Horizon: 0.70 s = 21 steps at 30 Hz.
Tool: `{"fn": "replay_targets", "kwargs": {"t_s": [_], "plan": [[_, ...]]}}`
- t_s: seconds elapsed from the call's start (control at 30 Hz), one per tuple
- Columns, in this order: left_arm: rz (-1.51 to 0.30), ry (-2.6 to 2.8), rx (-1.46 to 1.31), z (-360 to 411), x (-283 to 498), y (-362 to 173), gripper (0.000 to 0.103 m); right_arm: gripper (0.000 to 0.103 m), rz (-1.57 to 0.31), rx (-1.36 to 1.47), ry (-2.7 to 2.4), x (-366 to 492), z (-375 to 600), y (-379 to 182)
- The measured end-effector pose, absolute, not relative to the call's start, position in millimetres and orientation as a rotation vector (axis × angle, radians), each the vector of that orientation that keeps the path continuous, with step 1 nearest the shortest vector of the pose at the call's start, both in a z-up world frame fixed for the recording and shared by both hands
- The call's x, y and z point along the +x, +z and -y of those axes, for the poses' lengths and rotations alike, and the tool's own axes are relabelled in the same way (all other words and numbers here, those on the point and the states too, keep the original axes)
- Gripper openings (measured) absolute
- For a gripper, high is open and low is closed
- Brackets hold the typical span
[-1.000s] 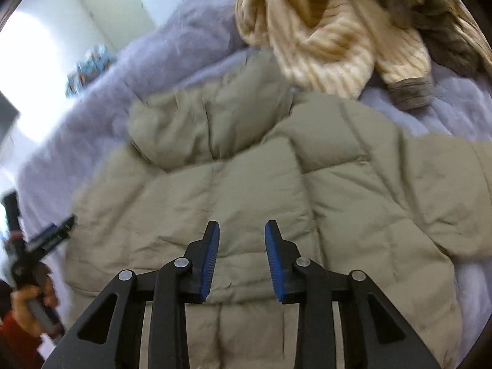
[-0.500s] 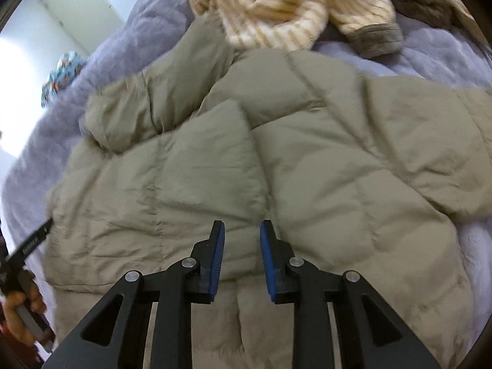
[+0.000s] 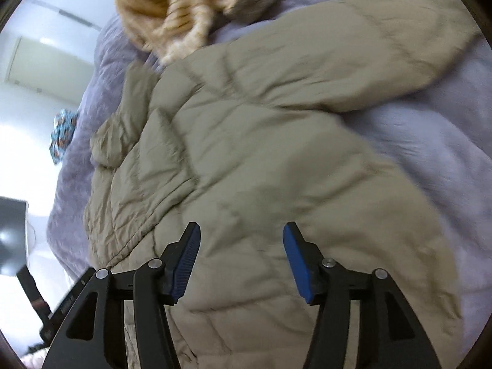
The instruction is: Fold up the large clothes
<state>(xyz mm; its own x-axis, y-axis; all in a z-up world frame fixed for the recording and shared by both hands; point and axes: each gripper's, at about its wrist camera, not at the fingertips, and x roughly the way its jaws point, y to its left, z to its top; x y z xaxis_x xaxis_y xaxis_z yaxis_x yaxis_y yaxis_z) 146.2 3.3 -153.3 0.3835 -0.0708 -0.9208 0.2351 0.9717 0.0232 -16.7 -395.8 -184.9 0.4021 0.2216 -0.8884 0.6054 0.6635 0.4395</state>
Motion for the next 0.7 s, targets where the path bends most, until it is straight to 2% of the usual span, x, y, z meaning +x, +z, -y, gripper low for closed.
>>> {"fn": "replay_targets", "kwargs": {"t_s": [0.03,0.1,0.47,0.53,0.7], "plan": [[-1.166,-0.217,0.167,6.8,140.1,-150.8,0.082,0.068,-1.154,0.867,-0.299,-23.6,402.9,-182.9],[-1.171,-0.265,0.188,28.2,128.5,-146.5,0.082,0.072,-1.126,0.899,-0.325,-39.0,419.0,-178.4],[-1.172,-0.430,0.200,116.3,95.7,-130.4,0.082,0.073,-1.023,1.051,-0.446,-93.5,506.2,-174.4],[-1.170,-0.442,0.209,124.6,91.2,-130.0,0.103,0.084,-0.989,1.083,-0.466,-100.2,523.7,-174.6],[-1.141,-0.460,0.251,143.7,74.6,-126.4,0.103,0.084,-0.921,1.136,-0.493,-106.3,555.8,-177.4]]}}
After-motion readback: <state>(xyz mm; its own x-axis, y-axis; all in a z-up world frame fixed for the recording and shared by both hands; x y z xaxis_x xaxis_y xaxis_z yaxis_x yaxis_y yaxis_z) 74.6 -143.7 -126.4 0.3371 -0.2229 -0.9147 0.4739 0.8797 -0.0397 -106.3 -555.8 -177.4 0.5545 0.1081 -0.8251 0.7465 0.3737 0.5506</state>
